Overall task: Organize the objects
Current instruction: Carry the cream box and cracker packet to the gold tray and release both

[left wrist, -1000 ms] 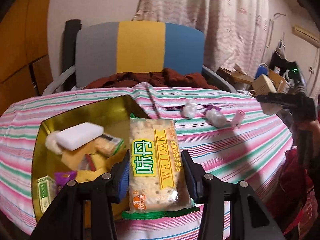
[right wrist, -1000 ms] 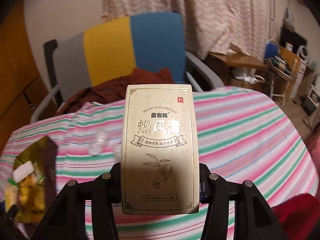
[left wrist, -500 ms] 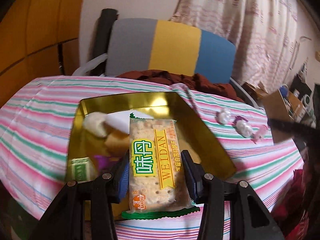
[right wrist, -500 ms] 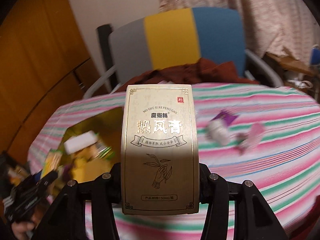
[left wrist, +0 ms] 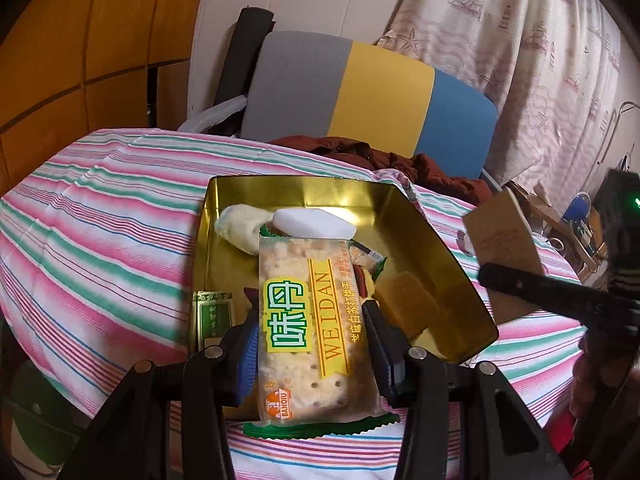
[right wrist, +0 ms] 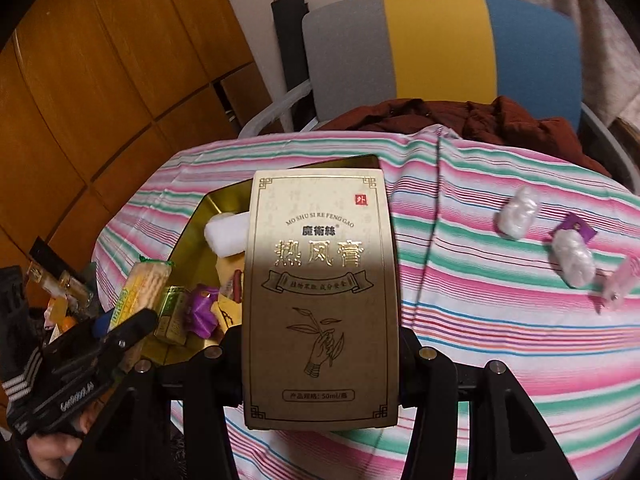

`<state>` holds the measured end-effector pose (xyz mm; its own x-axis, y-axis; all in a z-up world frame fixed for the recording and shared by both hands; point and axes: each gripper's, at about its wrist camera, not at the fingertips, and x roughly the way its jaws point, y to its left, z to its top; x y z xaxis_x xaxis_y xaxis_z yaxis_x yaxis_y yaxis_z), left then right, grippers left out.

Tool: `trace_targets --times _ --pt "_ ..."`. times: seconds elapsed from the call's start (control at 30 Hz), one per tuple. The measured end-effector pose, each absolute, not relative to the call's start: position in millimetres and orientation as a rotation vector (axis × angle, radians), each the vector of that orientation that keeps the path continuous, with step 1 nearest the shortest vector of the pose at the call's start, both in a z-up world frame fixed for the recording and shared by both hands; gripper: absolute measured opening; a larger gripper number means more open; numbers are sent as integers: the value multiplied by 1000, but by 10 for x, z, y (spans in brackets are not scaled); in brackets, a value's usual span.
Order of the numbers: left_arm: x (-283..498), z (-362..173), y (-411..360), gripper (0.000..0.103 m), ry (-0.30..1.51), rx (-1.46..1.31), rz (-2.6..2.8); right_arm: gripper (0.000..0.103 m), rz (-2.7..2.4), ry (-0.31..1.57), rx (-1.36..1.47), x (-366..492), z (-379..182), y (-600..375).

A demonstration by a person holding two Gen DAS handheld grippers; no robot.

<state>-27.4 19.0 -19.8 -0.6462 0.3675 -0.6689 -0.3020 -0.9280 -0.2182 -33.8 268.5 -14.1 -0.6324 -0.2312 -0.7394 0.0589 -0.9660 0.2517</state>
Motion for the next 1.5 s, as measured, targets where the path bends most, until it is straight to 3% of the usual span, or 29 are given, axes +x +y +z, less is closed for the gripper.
trace_targets --times 0.33,0.47,0.5,0.77,0.9,1.1,1.2,1.23,1.33,1.5 --pt "-374 -168 83 47 -176 -1068 2558 56 -2723 -189 1315 -1313 -80 2495" --pt "-383 -194 17 47 -184 -1076 2561 82 -2745 -228 1321 -1522 -60 2539" --pt "-391 -200 -2 47 -187 -1080 2563 84 -2748 -238 1320 -1515 -61 2549" --pt "-478 -211 -78 47 -224 -1093 2580 84 -2729 -230 1347 -1115 -245 2529" --pt "-580 -167 -55 47 -221 -1085 2597 92 -2731 -230 1322 -899 -276 2488" --pt "-1016 -79 85 47 -158 -1061 2628 95 -2737 -230 1299 -736 -260 2453" --pt "-1240 -69 120 64 -174 -1060 2660 95 -2741 -208 1291 -691 -241 2422" --pt "-1316 -83 125 76 -181 -1097 2663 96 -2742 -200 1288 -672 -238 2411" --pt "-1323 -71 30 77 -259 -1096 2692 96 -2742 -187 1281 -630 -240 2390" --pt "-1110 -81 -17 77 -207 -1093 2728 96 -2742 -188 1277 -589 -269 2361"
